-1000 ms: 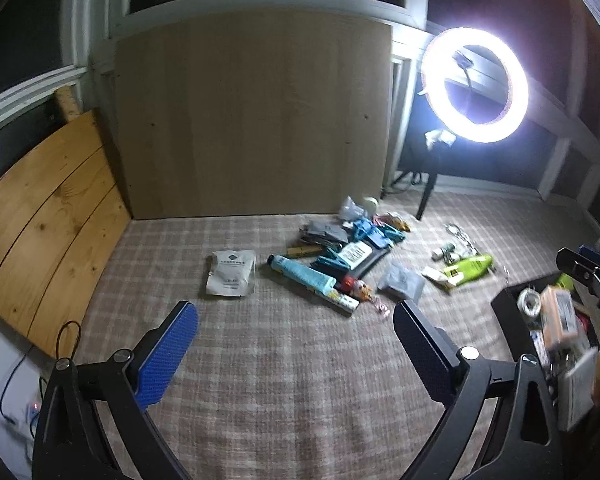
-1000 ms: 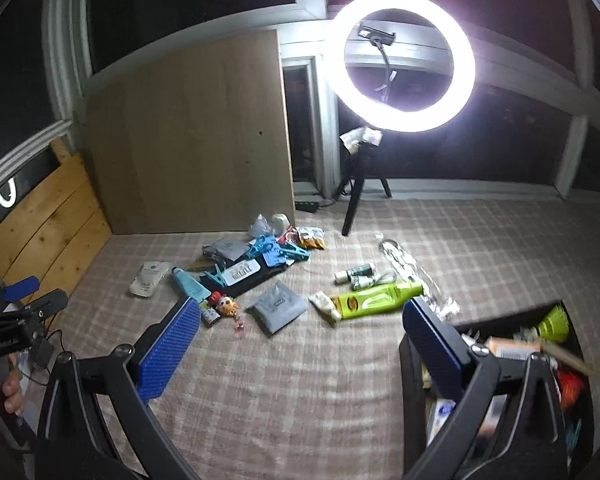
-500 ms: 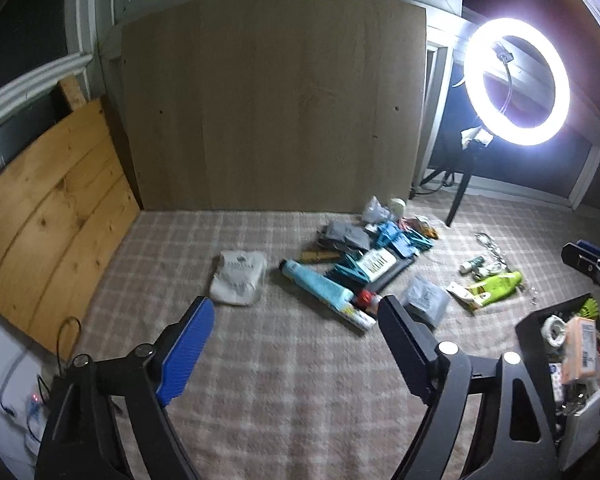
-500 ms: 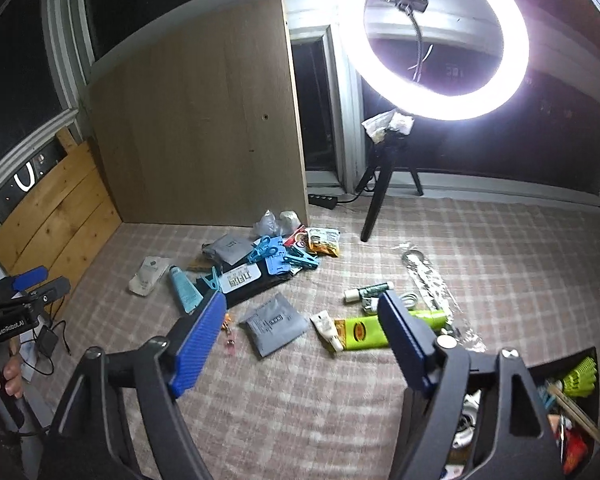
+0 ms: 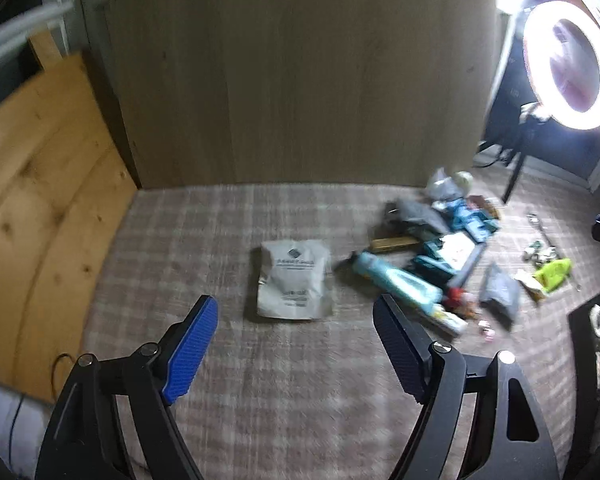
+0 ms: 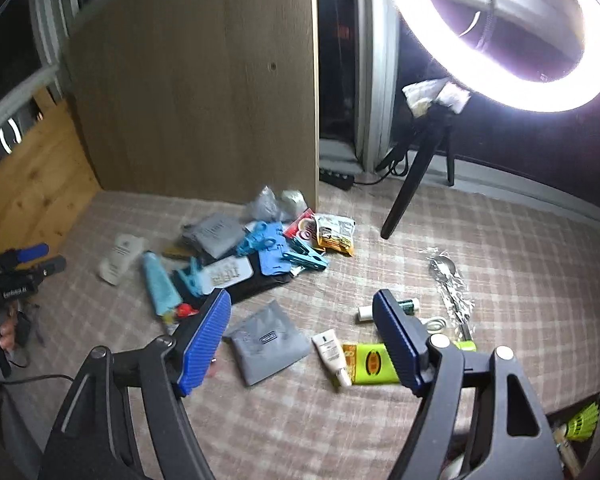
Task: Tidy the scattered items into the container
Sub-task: 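Move left tool toward white shower cap packet while right tool approaches clothespin pile, then grasp white shower cap packet with left tool while right tool grasps teal clothespin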
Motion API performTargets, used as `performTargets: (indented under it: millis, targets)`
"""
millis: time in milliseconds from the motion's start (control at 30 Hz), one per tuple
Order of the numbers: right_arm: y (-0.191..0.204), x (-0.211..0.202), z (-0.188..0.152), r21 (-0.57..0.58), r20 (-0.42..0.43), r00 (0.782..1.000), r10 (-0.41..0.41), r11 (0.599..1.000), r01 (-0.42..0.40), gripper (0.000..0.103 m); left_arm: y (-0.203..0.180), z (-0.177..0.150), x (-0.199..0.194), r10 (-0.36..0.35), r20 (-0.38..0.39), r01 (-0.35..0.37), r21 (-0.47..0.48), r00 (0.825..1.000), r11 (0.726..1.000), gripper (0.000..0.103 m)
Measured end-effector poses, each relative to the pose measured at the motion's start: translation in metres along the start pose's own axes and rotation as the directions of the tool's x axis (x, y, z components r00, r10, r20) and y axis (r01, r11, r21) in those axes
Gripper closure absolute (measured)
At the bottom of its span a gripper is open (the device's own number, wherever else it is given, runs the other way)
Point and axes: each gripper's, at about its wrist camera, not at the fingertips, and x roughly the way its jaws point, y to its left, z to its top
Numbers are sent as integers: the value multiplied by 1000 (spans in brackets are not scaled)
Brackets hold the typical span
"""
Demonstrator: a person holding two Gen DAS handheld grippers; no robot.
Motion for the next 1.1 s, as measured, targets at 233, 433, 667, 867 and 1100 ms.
performTargets:
  millis: [233,433,667,867,1100]
  targets:
    - [-9,64,11,-45,-96,995,18,999,-23,30,-3,12,67,8,-70,-4,50,998,999,25]
    - [-13,115,21,-120,-182,982,48,990,-70,43,-10,16,96,12,-106,-2,93,994,996,25]
    - [-20,158,26,-177,-278,957,80,975,-132,57,-14,20,109,-16,-119,31,132,993,991,26]
    - [-17,177,32,-218,-312,947,83,963,-156,57,-13,24,116,-41,-134,59,132,990,989,26]
    - [-20,179,40,-183,-326,931,165,955,-234,57,-16,21,128,-49,-179,81,177,983,981,26]
